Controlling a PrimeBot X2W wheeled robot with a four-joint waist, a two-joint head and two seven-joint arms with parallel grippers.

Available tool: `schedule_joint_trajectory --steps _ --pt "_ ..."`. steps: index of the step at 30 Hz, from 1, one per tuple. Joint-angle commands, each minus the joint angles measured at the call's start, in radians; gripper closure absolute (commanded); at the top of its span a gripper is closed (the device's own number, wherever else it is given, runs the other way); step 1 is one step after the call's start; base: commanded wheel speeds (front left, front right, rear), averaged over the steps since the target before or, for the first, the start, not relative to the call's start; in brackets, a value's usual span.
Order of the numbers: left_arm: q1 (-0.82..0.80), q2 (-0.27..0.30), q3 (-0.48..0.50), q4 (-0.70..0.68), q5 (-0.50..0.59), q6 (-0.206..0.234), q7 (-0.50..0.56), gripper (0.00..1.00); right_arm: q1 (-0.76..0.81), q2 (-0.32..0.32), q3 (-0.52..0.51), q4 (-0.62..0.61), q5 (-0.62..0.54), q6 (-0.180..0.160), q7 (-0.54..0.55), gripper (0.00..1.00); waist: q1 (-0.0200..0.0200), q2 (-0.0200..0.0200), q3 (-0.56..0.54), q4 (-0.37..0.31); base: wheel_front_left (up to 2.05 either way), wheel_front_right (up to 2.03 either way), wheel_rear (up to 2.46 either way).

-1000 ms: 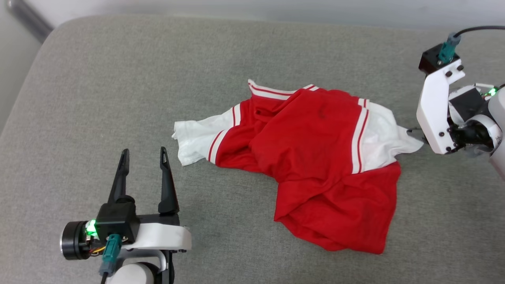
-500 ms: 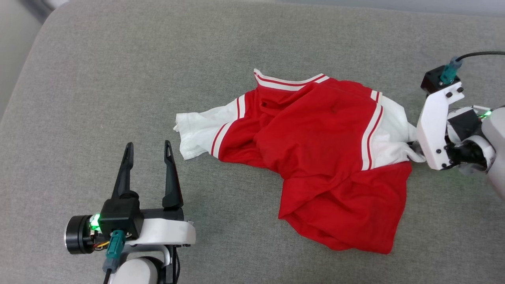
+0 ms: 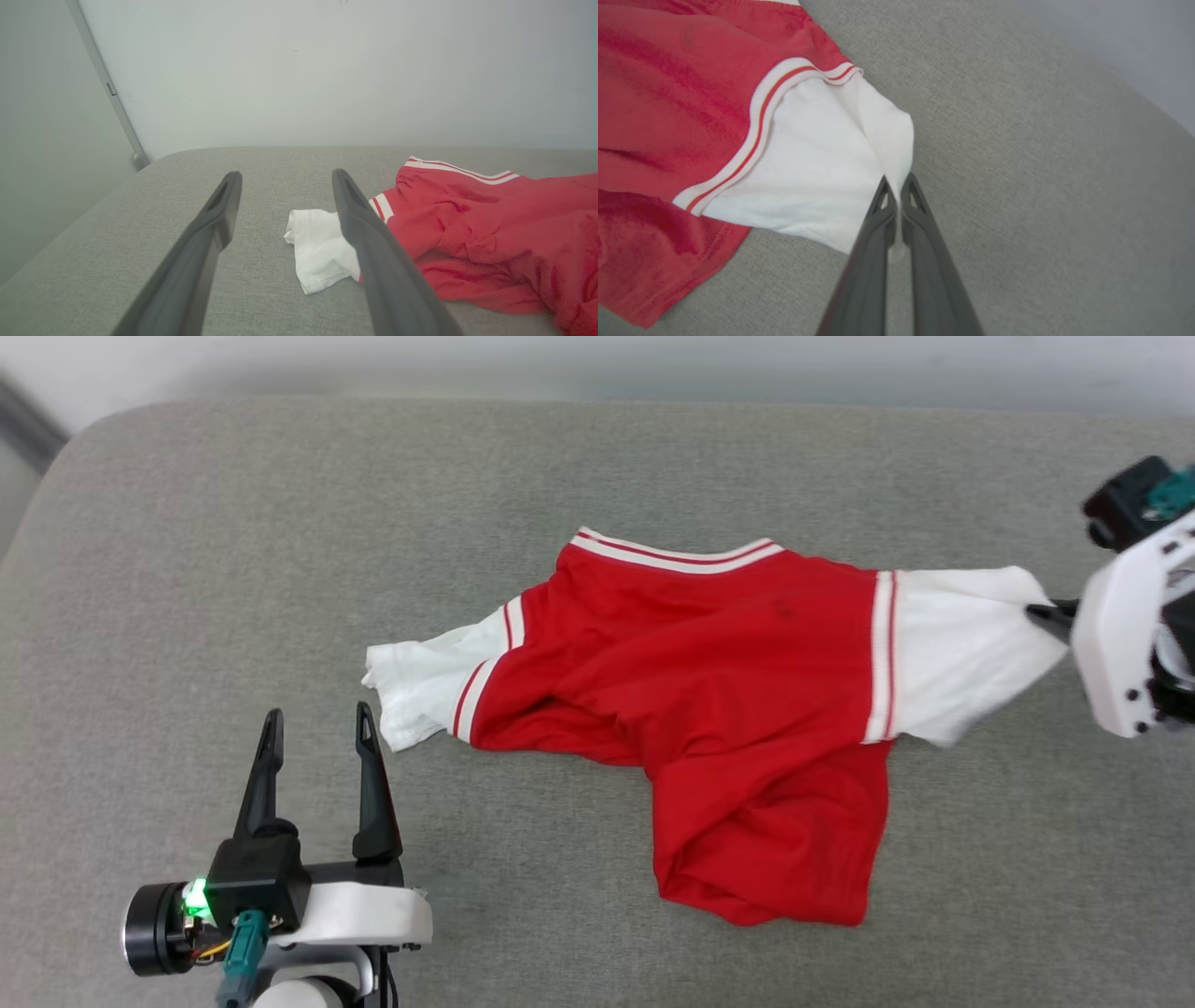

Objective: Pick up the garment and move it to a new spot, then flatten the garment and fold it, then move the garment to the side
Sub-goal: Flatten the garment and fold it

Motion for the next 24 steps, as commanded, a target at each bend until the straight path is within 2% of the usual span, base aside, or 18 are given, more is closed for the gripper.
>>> schedule_joint_trajectory --steps 1,5,11,16,21,22,23,24 --pt "0.021 -0.004 0.009 -0.005 0.007 -0.006 -0.002 0.00 0.027 -0.047 -0.008 -0.017 0.015 -0.001 -0.015 1.00 0.0000 0.0000 -0.016 -0.028 0.00 0.00 0.00" --pt "0.035 -0.006 0.018 -0.011 0.015 -0.016 -0.002 0.00 0.098 -0.112 -0.015 -0.023 0.050 -0.001 -0.012 1.00 0.0000 0.0000 -0.022 -0.054 0.00 0.00 0.00" --pt "0.029 -0.005 0.023 -0.012 0.024 -0.025 -0.002 0.00 0.219 -0.140 -0.033 0.049 0.111 -0.001 -0.001 1.00 0.0000 0.0000 -0.016 -0.069 0.00 0.00 0.00" --pt "0.011 -0.007 0.026 -0.003 0.032 -0.038 -0.002 0.00 0.317 -0.092 -0.050 0.154 0.152 -0.001 0.007 1.00 0.0000 0.0000 -0.006 -0.069 0.00 0.00 0.00" --pt "0.006 -0.001 0.034 0.021 0.035 -0.048 -0.003 0.00 0.353 -0.034 -0.064 0.175 0.160 0.001 -0.025 1.00 0.0000 0.0000 -0.013 -0.073 0.00 0.00 0.00" --pt "0.003 0.002 0.039 0.028 0.032 -0.050 -0.003 0.00 0.343 -0.034 -0.070 0.176 0.146 0.001 -0.047 0.82 0.0000 0.0000 -0.018 -0.076 0.00 0.00 0.00" --pt "-0.001 0.005 0.045 0.034 0.028 -0.054 -0.003 0.00 0.332 -0.033 -0.074 0.177 0.128 0.001 -0.070 0.09 0.0000 0.0000 -0.025 -0.079 0.00 0.00 0.00" --pt "-0.007 0.008 0.051 0.039 0.021 -0.060 -0.003 0.00 0.321 -0.034 -0.077 0.175 0.111 0.001 -0.090 0.00 0.0000 0.0000 -0.032 -0.082 0.00 0.00 0.00"
